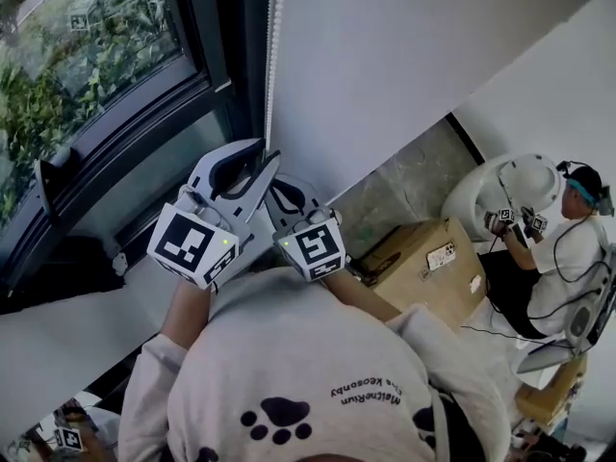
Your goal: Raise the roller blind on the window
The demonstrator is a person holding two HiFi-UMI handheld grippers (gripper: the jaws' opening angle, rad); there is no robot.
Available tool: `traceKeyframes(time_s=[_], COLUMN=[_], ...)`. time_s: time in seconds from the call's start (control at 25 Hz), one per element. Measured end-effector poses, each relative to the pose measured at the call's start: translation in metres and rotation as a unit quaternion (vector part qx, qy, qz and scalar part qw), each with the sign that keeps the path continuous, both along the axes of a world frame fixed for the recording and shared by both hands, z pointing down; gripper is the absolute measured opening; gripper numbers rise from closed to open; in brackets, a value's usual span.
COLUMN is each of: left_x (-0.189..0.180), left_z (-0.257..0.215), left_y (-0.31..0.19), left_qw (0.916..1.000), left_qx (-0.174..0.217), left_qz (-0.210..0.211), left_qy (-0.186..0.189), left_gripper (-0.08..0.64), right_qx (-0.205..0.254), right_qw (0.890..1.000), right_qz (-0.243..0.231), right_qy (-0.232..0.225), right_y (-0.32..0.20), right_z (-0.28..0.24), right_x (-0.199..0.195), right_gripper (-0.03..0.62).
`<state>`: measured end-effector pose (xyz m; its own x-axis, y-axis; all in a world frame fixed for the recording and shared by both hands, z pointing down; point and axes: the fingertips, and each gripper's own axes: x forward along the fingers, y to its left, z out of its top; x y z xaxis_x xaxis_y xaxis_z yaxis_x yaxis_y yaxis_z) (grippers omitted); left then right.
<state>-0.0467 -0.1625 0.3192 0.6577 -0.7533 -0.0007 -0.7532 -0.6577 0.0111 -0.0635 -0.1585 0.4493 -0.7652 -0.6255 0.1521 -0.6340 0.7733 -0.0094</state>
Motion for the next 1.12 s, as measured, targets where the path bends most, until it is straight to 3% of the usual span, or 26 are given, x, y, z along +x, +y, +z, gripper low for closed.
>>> traceKeyframes(time_s=[0.2, 0.44, 0.8, 1.12], left_x=[0.001, -0.002, -0.005, -0.005], left_z=[-0.01, -0.005, 0.042, 0.071], left_y=[-0.005, -0.007, -0.012, -0.011], left_qw=[0.9997, 0.9998, 0.9993, 0.9982], left_qx=[0.015, 0.01, -0.037, -0.06], left_qz=[-0.004, -0.012, -0.01, -0.009], left_qy=[-0.017, -0.013, 0.002, 0.005], left_gripper=[0.009, 0.008, 0.008, 0.006], right_qx=[0.003, 0.004, -0.049, -0.07], right_qw=[1.0, 1.0, 0.998, 0.995], right_qz=[0.0, 0.0, -0.004, -0.015], right_qy=[0.001, 0.006, 0.041, 0.066], right_y=[0.001, -0.001, -0.001, -0.001], right_z=[-0.001, 0.003, 0.049, 0.078], right_x=[-0.001, -0.003, 0.0, -0.001], right_gripper=[0.011, 0.011, 0.011, 0.011])
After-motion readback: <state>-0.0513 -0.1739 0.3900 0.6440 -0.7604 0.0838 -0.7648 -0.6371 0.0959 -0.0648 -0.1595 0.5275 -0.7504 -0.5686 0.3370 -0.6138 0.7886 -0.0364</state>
